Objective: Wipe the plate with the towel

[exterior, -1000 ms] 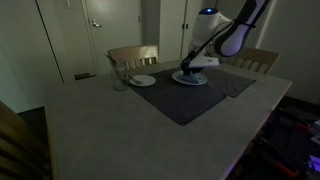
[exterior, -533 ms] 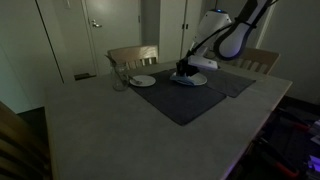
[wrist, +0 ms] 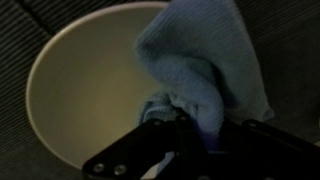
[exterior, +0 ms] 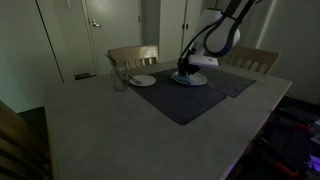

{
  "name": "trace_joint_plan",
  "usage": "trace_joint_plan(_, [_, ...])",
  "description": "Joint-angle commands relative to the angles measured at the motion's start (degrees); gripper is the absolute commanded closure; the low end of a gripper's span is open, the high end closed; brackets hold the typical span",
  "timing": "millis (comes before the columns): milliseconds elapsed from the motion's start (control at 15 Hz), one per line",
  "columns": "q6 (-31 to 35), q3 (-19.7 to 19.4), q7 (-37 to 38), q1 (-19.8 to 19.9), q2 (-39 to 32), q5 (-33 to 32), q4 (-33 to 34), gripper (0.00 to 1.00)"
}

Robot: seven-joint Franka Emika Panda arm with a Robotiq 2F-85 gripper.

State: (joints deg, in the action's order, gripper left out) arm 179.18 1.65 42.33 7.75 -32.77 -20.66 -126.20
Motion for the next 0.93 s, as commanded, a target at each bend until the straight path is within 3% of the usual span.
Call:
trace_joint_plan(0, [-5.4,-15.7,6.3,-13.5,1.1,-5.9,1.2,0.96])
trace_joint_plan(133, [-7.0,-24.9,10.4,-21.8,-0.2,-9.1,1.7,0.96])
trace_joint_plan(267, [-8.1,-29.7,13.4,-26.4,-1.2,-11.4,1.5,0.96])
trace_joint_plan(400, [-8.4,-29.9,14.1,-27.6,-1.3,-11.1,0.7,0.96])
trace_joint_plan(467, [-7.8,-30.5,11.1,-29.1,-1.7,-6.6,0.1,0.96])
trace_joint_plan(867, [-5.7,-24.9,3.6,-26.6,-1.5,3.5,-1.3,0.96])
